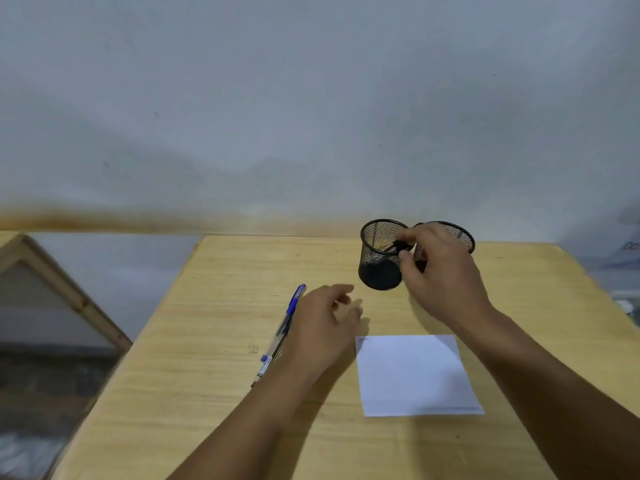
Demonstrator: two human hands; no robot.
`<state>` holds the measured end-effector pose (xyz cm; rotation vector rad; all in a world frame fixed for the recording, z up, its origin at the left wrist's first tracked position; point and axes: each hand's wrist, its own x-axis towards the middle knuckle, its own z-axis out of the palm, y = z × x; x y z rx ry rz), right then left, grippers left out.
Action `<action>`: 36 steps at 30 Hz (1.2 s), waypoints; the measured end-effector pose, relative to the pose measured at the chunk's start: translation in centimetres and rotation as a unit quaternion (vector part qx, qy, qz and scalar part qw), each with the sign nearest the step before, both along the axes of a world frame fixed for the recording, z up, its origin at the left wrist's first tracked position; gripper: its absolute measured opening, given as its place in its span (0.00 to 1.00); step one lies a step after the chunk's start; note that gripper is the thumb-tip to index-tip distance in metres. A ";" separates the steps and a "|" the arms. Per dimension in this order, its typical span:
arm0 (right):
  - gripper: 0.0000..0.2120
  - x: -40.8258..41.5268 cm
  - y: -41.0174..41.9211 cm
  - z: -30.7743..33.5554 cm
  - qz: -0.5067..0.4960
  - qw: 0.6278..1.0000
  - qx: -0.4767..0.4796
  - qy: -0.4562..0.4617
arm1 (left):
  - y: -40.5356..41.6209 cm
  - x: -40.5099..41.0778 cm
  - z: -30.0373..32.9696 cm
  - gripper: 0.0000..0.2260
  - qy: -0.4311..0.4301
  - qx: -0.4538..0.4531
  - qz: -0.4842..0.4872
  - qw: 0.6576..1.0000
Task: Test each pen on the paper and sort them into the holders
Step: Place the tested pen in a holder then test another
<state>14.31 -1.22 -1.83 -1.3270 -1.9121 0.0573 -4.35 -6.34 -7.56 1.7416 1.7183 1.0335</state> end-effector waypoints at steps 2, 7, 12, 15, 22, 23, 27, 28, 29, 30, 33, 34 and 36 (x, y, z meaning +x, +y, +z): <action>0.09 -1.4 -0.9 -1.1 0.034 0.999 -0.021 0.009 | -2.6 -1.8 0.0 0.12 0.053 0.007 -0.008 0.999; 0.12 -5.3 -2.0 -4.6 0.080 0.983 -0.158 -0.046 | -7.7 -5.9 -0.4 0.10 0.159 0.011 -0.025 0.987; 0.20 -8.8 -2.3 -5.7 0.079 0.959 -0.241 -0.125 | -9.8 -7.8 -0.9 0.06 0.224 0.028 -0.041 0.973; 0.22 -10.1 -1.8 -5.7 0.079 0.947 -0.266 -0.162 | -10.2 -8.3 -1.3 0.13 0.217 0.012 -0.024 0.976; 0.15 -10.6 -1.4 -5.9 0.066 0.944 -0.291 -0.140 | -10.6 -8.2 -1.8 0.17 0.212 0.028 -0.031 0.976; 0.15 -10.4 -1.4 -5.9 0.066 0.948 -0.288 -0.121 | -10.7 -8.1 -2.0 0.17 0.210 0.039 -0.027 0.976; 0.08 -8.9 -2.1 -4.7 0.081 0.940 -0.324 0.070 | -11.2 -7.4 -1.9 0.15 0.130 0.055 0.009 0.990; 0.06 -8.4 -2.4 -4.2 0.092 0.924 -0.345 0.137 | -11.2 -7.1 -1.8 0.14 0.096 0.050 0.018 0.994; 0.06 -7.9 -2.8 -3.7 0.106 0.904 -0.365 0.196 | -11.3 -6.8 -1.5 0.12 0.063 0.046 0.025 0.997; 0.08 -7.5 -3.3 -3.4 0.119 0.886 -0.376 0.243 | -11.4 -6.3 -1.3 0.11 0.032 0.044 0.030 0.998; 0.13 -6.1 -4.6 -2.6 0.127 0.863 -0.352 0.340 | -11.3 -4.5 -0.7 0.08 -0.043 0.041 0.027 0.998; 0.14 -5.6 -4.9 -2.4 0.119 0.857 -0.342 0.367 | -11.2 -3.8 -0.5 0.08 -0.068 0.035 0.027 0.997; 0.14 -4.7 -5.5 -1.9 0.099 0.839 -0.337 0.416 | -10.8 -2.4 -0.3 0.08 -0.102 0.024 0.028 0.994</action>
